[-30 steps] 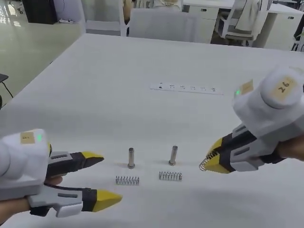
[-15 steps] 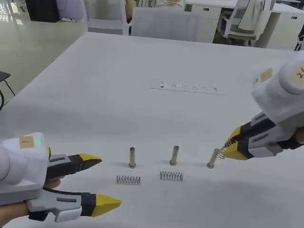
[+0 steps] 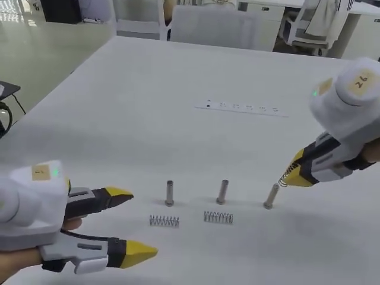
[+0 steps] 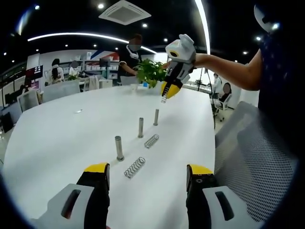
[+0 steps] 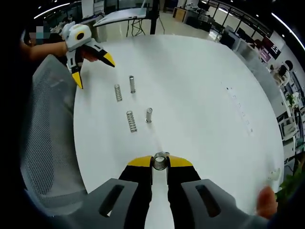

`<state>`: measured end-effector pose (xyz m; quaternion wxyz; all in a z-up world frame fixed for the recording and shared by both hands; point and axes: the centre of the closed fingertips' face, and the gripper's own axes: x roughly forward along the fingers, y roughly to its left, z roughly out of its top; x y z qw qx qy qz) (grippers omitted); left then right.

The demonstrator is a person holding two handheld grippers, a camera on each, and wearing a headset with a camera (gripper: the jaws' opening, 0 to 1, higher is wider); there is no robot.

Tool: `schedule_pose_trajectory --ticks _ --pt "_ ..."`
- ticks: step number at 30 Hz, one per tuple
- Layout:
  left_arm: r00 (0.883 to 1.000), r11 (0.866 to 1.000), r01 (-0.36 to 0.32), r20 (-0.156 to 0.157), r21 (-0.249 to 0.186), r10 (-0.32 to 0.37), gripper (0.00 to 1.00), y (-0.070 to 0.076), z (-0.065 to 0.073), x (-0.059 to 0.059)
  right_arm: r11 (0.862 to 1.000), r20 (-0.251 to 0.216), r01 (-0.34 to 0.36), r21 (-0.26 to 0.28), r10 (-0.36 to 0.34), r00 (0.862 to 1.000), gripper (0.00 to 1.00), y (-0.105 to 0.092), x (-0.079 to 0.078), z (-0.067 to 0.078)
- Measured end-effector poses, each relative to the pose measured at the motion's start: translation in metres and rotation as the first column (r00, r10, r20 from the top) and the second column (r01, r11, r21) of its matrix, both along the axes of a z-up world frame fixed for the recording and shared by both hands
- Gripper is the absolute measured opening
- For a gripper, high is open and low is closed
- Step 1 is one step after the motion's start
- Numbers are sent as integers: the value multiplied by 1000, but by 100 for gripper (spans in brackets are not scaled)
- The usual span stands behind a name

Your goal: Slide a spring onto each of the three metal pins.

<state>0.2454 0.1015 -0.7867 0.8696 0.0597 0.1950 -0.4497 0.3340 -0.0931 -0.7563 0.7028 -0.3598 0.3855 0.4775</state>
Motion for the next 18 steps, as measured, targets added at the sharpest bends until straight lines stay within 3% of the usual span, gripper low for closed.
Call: schedule_pose_trajectory --ticks 18 --pt "1000 1000 -10 3 -5 10 61 0 2 -1 1000 -41 6 -11 -6 999 8 -5 12 -21"
